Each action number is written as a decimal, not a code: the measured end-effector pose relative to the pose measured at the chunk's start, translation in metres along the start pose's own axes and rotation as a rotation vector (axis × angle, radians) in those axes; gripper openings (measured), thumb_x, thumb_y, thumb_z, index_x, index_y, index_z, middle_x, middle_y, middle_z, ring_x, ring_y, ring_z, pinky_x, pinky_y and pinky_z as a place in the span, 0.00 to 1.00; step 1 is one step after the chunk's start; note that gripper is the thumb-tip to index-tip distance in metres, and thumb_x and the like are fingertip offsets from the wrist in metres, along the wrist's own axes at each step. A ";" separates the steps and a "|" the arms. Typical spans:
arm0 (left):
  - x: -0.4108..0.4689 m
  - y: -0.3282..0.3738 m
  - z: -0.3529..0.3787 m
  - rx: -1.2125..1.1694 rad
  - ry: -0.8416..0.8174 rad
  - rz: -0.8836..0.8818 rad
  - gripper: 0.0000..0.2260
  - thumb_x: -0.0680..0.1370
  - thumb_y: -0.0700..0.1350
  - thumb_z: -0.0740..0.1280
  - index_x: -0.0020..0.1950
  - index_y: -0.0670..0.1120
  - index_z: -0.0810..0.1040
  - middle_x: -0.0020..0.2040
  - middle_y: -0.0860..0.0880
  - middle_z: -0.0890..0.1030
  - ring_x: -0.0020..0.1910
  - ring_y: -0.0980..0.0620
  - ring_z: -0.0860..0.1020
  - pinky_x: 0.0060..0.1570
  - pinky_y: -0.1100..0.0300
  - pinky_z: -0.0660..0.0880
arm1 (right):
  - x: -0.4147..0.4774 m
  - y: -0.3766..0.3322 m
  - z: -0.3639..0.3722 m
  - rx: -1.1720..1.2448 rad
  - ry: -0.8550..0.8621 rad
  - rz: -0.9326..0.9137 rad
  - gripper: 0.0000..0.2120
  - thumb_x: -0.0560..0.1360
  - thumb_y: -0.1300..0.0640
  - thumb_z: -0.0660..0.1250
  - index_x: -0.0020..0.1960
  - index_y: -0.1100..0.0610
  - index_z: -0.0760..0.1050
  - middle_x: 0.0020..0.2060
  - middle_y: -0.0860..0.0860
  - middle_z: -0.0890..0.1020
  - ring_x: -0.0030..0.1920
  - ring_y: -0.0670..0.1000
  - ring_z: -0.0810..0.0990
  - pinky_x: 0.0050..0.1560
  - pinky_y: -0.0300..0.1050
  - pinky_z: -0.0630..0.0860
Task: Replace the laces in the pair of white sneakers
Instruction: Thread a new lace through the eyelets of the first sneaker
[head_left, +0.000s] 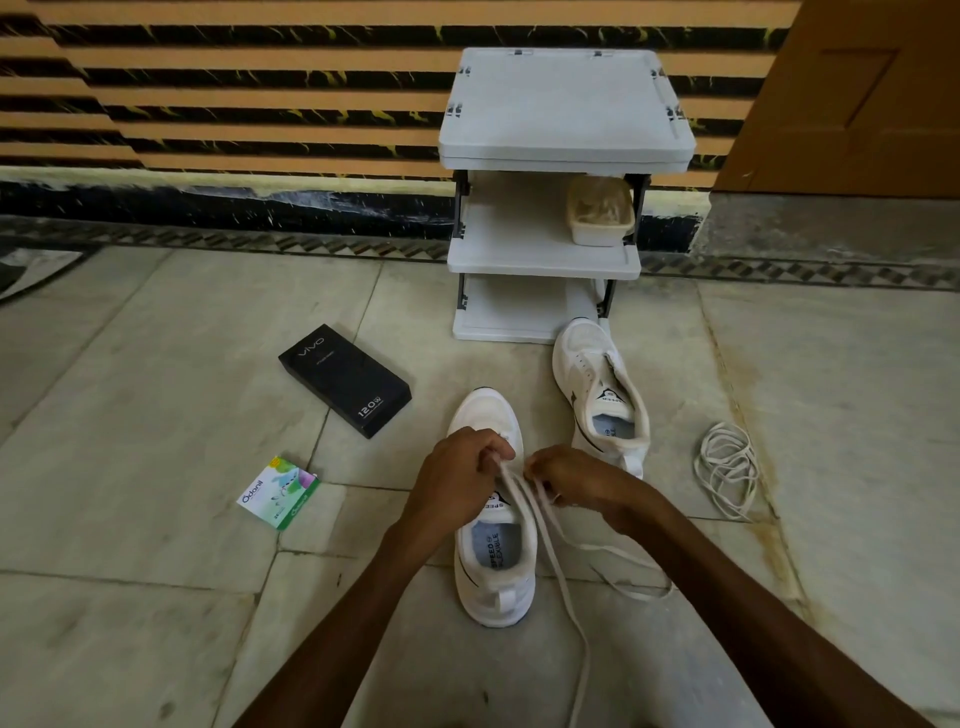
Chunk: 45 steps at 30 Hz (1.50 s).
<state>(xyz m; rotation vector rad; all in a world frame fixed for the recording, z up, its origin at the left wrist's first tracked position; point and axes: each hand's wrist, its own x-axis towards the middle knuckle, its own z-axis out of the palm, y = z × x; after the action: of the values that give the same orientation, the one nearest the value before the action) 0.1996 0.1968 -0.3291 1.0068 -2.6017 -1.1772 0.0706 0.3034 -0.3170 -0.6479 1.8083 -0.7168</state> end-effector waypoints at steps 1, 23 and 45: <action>0.000 -0.001 0.000 0.020 -0.018 0.020 0.11 0.81 0.39 0.62 0.54 0.50 0.82 0.54 0.51 0.78 0.52 0.53 0.78 0.55 0.60 0.74 | -0.002 -0.002 -0.001 0.076 0.051 0.012 0.12 0.80 0.58 0.60 0.38 0.53 0.74 0.31 0.45 0.76 0.32 0.44 0.73 0.33 0.35 0.70; 0.025 0.042 -0.041 -0.467 0.346 0.164 0.06 0.76 0.40 0.69 0.49 0.50 0.81 0.35 0.50 0.83 0.33 0.55 0.82 0.35 0.60 0.80 | -0.044 -0.008 -0.026 -0.652 0.019 -0.035 0.10 0.78 0.58 0.68 0.50 0.64 0.83 0.44 0.59 0.85 0.44 0.55 0.85 0.48 0.47 0.82; -0.007 0.010 -0.038 -0.193 -0.036 0.078 0.26 0.80 0.38 0.63 0.75 0.50 0.61 0.44 0.46 0.83 0.40 0.54 0.81 0.50 0.58 0.79 | -0.020 -0.037 0.015 -0.299 0.533 -0.481 0.14 0.73 0.57 0.74 0.58 0.50 0.81 0.53 0.48 0.84 0.43 0.48 0.84 0.48 0.44 0.80</action>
<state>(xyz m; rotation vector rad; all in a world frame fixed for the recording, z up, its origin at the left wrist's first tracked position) 0.2133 0.1824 -0.2945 0.8468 -2.4695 -1.4062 0.0945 0.2904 -0.2814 -1.2033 2.3029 -1.0159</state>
